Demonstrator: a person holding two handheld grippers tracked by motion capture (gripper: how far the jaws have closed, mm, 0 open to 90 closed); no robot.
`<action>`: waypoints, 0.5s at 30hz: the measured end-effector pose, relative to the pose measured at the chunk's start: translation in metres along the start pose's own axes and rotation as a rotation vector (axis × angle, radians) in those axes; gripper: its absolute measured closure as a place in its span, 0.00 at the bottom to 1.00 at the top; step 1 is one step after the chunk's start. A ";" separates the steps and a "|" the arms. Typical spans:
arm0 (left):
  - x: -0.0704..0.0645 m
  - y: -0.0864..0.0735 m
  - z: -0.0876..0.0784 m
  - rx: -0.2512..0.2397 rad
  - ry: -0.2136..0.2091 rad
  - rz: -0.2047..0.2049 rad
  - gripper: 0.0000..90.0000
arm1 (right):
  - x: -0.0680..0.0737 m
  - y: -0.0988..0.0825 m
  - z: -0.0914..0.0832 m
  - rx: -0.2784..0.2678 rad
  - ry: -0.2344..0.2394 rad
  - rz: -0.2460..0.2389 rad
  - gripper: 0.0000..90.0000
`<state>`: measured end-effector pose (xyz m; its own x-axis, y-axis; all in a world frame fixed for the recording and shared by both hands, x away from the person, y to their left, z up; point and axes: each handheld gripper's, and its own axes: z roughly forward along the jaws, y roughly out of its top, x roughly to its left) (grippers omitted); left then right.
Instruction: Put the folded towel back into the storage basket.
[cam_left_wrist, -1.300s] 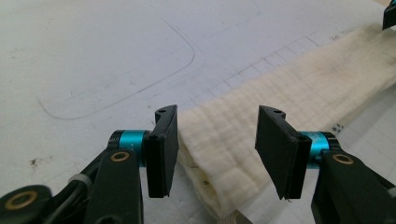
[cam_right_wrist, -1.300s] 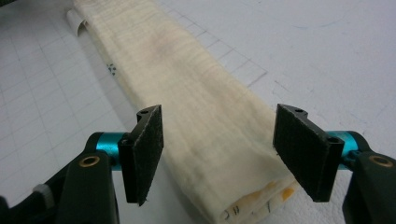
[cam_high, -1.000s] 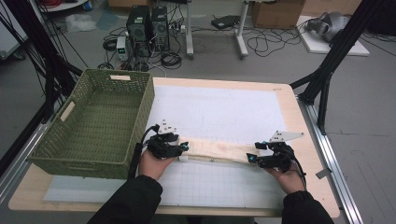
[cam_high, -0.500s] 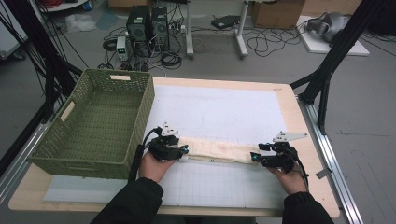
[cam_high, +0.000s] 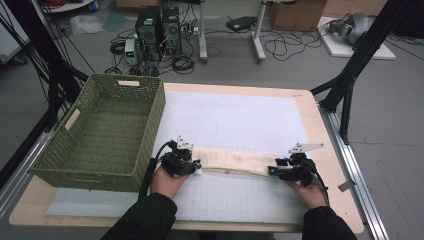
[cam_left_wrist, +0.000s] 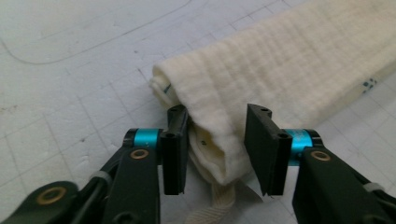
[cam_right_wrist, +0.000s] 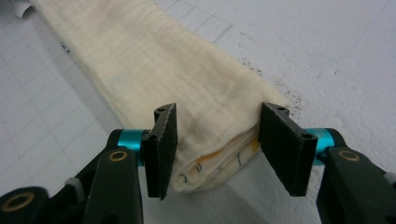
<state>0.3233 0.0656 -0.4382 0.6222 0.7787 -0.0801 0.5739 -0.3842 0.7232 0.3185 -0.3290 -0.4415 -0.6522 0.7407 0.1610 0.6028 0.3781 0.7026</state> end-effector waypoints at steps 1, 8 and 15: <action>0.000 -0.001 0.000 -0.007 -0.005 -0.008 0.69 | 0.000 0.000 0.001 0.000 -0.003 -0.006 0.56; -0.001 -0.005 -0.001 -0.030 -0.003 -0.003 0.88 | -0.004 0.000 0.001 0.002 -0.002 -0.001 0.72; -0.003 -0.009 -0.008 -0.034 -0.003 -0.040 0.94 | -0.007 0.005 0.004 0.006 0.049 -0.045 0.91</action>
<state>0.3120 0.0705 -0.4386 0.6007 0.7917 -0.1110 0.5800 -0.3360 0.7421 0.3277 -0.3299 -0.4420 -0.7006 0.6946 0.1632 0.5751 0.4143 0.7054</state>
